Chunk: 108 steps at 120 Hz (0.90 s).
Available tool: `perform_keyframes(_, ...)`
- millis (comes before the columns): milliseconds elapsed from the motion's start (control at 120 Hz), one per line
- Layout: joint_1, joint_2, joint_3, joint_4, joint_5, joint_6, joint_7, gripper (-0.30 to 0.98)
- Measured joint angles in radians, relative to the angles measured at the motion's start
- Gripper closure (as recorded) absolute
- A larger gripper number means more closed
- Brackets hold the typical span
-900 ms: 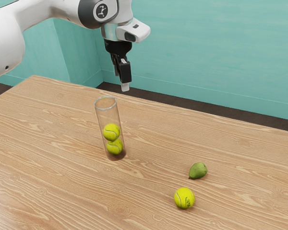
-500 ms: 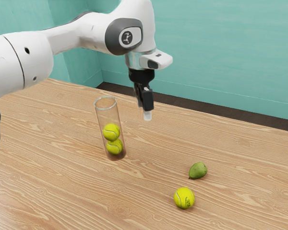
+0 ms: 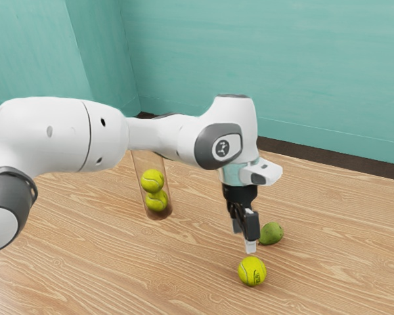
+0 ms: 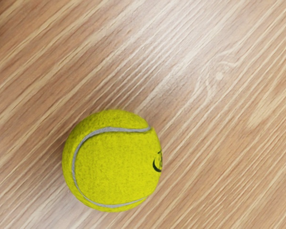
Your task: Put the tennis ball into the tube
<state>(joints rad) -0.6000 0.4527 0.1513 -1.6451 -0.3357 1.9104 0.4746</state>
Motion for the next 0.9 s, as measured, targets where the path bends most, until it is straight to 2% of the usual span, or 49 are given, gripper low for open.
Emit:
perform_keyframes(300,0.025,0.069,-0.022,-0.069,-0.048,0.125,-0.027,0.0)
perform_keyframes(708,0.032,0.169,-0.033,-0.02,-0.057,0.301,-0.043,0.0)
perform_keyframes(900,0.036,0.158,-0.031,-0.02,-0.072,0.337,-0.046,0.21)
